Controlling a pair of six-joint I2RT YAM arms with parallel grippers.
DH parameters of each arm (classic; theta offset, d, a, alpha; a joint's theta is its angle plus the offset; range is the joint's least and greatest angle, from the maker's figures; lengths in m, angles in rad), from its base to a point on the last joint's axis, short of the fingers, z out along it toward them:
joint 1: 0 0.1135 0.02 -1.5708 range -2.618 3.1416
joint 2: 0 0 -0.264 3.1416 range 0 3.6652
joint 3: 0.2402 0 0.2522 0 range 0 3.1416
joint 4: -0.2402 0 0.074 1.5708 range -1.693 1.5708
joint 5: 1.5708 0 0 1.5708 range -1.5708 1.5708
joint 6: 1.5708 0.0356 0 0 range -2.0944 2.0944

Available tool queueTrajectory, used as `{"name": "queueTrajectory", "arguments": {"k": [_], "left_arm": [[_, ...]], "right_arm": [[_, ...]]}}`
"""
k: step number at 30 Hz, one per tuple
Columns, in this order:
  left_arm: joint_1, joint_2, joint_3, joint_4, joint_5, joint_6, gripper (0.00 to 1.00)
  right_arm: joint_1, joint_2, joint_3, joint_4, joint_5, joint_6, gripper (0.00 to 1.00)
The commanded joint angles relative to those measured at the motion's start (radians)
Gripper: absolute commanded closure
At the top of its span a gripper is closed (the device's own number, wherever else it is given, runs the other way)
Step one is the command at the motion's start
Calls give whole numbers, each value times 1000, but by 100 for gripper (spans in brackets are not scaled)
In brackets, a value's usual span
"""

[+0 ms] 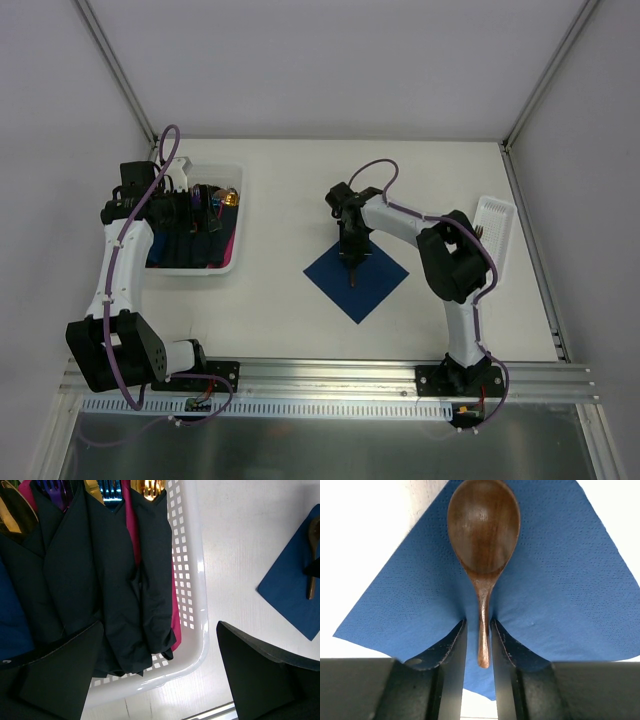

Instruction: Place the utensils on the paper napkin and roll it up

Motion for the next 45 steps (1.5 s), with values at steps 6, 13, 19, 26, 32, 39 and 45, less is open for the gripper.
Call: {"name": "queueTrajectory", "arguments": {"k": [6, 13, 19, 26, 32, 39, 45], "left_arm": [[-2, -26, 30, 4, -29, -2, 1], [-3, -33, 33, 4, -8, -8, 1], [-3, -26, 34, 5, 11, -11, 1], [-2, -12, 37, 5, 17, -11, 1], [-2, -6, 31, 5, 0, 4, 1], [-2, 8, 42, 4, 22, 0, 1], [-3, 14, 54, 4, 31, -2, 1]], "right_arm": [[-23, -250, 107, -98, 23, -15, 69], [-361, -491, 22, -182, 14, -155, 69], [-703, -571, -154, -147, 9, -261, 70], [-875, -506, -242, -24, -5, -273, 74], [-935, -433, -287, 49, 0, -302, 76], [-948, -350, -328, 141, -32, -310, 76], [-952, -305, -359, 218, -52, -318, 76]]}}
